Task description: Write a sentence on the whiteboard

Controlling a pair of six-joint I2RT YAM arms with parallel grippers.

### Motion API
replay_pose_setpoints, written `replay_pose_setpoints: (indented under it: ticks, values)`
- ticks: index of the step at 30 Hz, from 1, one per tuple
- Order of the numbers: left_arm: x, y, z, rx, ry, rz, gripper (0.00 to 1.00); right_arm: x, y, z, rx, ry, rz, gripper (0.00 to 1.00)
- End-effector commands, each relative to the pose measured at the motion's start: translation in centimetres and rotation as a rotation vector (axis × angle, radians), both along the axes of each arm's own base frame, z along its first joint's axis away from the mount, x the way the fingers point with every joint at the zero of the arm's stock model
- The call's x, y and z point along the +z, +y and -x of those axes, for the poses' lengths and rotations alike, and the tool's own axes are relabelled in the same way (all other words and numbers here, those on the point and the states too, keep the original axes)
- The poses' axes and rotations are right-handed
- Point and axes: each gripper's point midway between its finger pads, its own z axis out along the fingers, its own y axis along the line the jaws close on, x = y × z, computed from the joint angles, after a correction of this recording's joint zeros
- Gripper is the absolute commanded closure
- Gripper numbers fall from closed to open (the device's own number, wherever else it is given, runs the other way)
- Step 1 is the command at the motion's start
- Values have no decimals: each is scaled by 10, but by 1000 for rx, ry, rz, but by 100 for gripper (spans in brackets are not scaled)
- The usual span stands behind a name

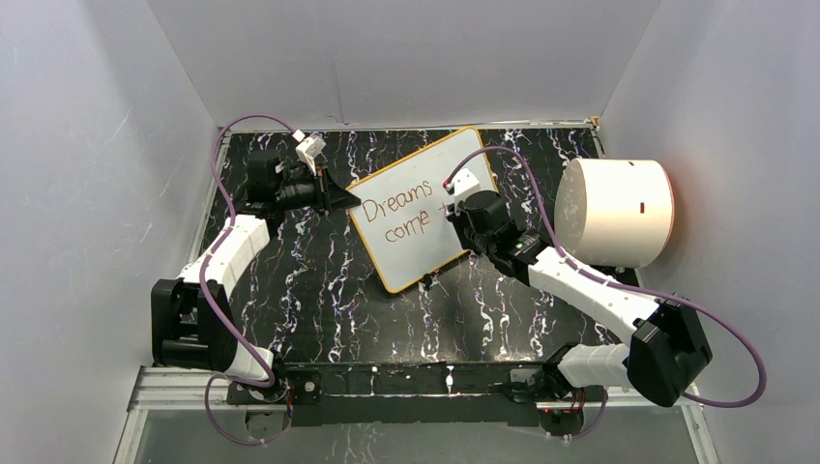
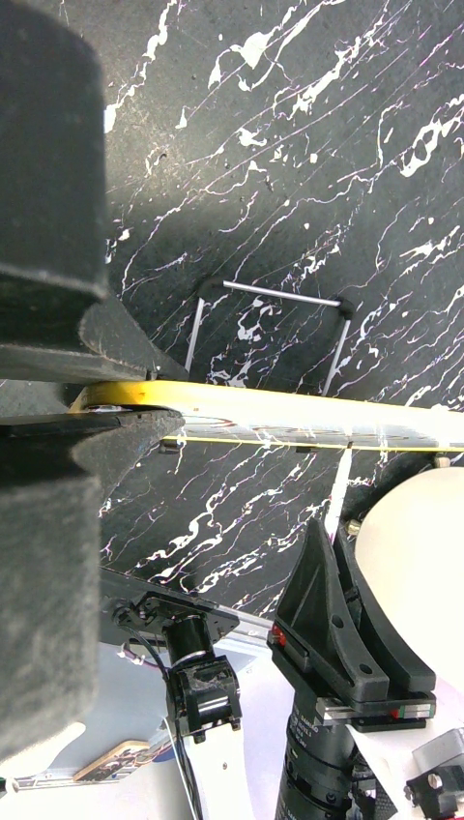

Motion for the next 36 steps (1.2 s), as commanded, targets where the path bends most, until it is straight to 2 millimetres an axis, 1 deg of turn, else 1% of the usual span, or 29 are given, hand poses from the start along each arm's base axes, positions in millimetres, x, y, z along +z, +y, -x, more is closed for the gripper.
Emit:
replay_pose_setpoints:
  ticks: [1, 5, 8, 14, 21, 24, 27, 36]
  values:
    - [-62, 10, 4, 57, 127, -145, 100, -1, -3, 6, -1, 18, -11, 100]
    - [-62, 10, 4, 58, 127, -145, 100, 1, -7, 4, -19, 5, 1, 100]
    - [-61, 10, 4, 57, 125, -146, 100, 3, -13, 0, -47, -17, 15, 100]
    - [-61, 10, 4, 57, 125, -146, 100, 11, -13, -10, -79, -59, 3, 100]
    - [-62, 10, 3, 57, 127, -147, 100, 35, -12, -15, -79, -127, -29, 100]
    - [-63, 10, 4, 56, 129, -147, 100, 45, -10, -14, -65, -145, -54, 100]
    - [-63, 10, 4, 56, 129, -147, 100, 51, -9, -15, -62, -158, -66, 100]
    - [-63, 10, 4, 56, 130, -147, 100, 48, -1, -23, -48, -153, -65, 100]
